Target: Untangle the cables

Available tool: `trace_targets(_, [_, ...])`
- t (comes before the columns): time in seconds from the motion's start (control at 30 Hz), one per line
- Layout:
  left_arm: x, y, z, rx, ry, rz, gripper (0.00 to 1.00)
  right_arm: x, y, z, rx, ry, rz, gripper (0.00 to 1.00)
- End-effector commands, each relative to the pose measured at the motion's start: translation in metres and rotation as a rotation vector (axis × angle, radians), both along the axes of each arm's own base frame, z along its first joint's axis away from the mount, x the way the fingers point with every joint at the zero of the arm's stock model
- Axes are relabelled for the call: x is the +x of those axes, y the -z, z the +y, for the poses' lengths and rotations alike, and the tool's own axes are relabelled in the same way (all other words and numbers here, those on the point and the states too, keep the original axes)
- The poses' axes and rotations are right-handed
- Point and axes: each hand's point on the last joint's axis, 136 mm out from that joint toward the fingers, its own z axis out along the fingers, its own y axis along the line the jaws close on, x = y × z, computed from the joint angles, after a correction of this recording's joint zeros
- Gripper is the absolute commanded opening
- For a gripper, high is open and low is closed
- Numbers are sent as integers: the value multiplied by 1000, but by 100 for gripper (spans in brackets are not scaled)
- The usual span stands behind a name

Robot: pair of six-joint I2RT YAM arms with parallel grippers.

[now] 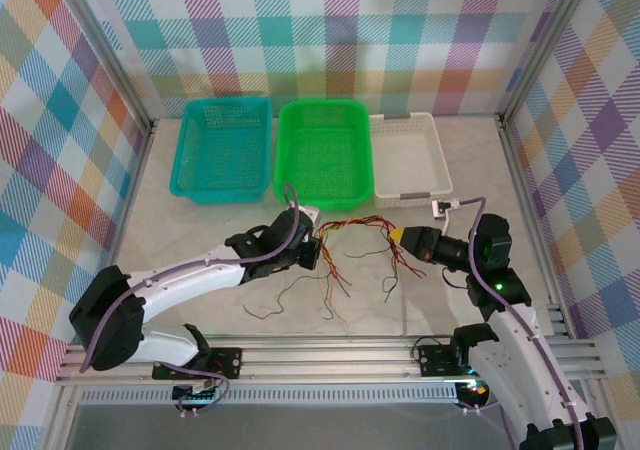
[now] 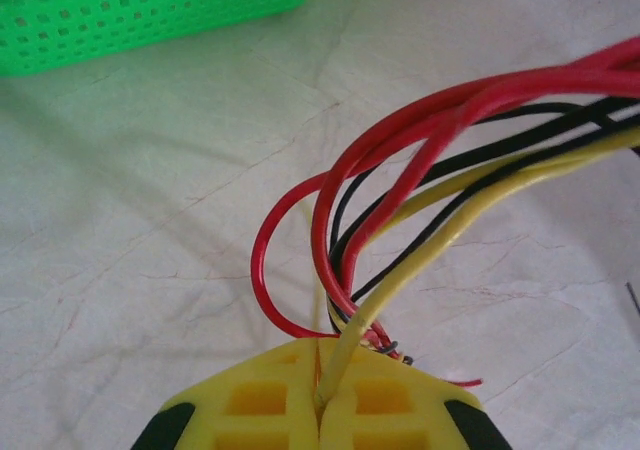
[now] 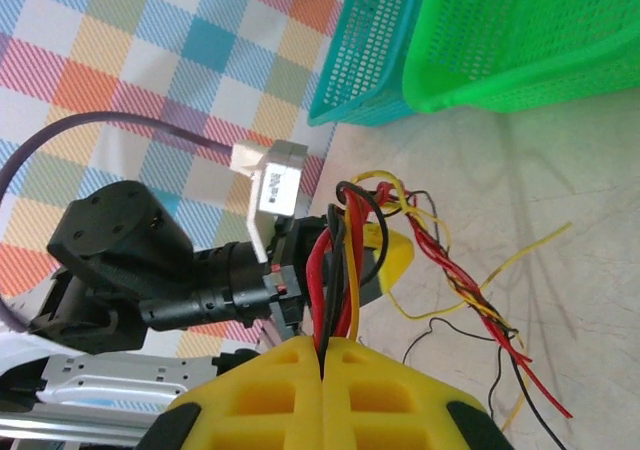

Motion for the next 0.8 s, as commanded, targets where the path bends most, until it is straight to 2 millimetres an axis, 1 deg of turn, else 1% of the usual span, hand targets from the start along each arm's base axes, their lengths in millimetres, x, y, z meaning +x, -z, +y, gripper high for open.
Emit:
trace_targets(0.0, [-8,-18,8,-52,-20,2,0,13,2,-11,-63,98,-2,0])
trace_targets(0.07, [-20,-32,16,-76,-16,21,0,23,26,-25,-136,199,80,0])
trace_targets(0.13, [-33,-53,25,-107,-5,24,0,32,53,-36,-192,273,173,0])
trace_targets(0.23, [-53,-80,34,-133,46,41,0,42,86,-47,-245,350,298,0])
trace_targets(0.33, [-71,-99,46,-123,83,59,0,49,110,-57,-272,410,383,0])
trace_targets(0.43, [-82,-114,62,-114,91,61,0,51,127,-68,-307,471,441,0])
trace_targets(0.53, [-88,-130,77,-117,90,58,0,50,138,-81,-340,527,483,0])
trace_targets(0.6, [-94,-138,82,-119,115,61,0,50,143,-86,-346,545,499,0])
trace_targets(0.7, [-97,-138,82,-117,133,84,0,54,133,-76,-311,487,448,0])
trace_targets(0.77, [-97,-132,76,-123,141,110,0,59,114,-59,-246,395,361,0])
